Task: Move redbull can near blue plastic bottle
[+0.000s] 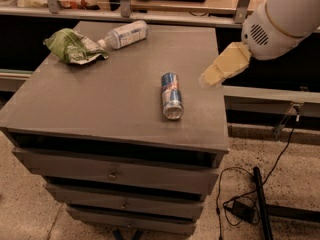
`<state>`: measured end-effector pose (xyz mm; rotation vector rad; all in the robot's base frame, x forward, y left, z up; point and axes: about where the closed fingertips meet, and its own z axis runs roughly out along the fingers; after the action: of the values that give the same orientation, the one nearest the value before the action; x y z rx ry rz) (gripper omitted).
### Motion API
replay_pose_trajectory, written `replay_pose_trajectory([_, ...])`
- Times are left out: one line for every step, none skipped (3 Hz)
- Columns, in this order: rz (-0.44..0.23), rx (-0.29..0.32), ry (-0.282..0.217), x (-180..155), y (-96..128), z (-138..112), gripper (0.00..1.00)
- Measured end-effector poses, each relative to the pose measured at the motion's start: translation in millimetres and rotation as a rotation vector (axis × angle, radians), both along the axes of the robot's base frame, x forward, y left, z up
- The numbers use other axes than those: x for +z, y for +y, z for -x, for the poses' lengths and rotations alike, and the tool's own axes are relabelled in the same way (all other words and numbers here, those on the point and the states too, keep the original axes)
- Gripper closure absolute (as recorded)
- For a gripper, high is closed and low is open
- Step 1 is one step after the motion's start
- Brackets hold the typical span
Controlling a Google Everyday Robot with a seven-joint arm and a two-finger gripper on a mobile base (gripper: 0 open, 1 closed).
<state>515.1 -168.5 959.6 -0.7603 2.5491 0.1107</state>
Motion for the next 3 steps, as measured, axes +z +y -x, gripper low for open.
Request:
replay_pose_trajectory([-0.016,-0.021,0.021,-6.5,10.6,-2.6,0.00])
replay_pose_trajectory([-0.037,-0.083,0.085,-30.8,55.2,-15.7,0.00])
replay_pose_trajectory([-0.039,-0.151,0.110,-46.3,90.6,-24.3,0.00])
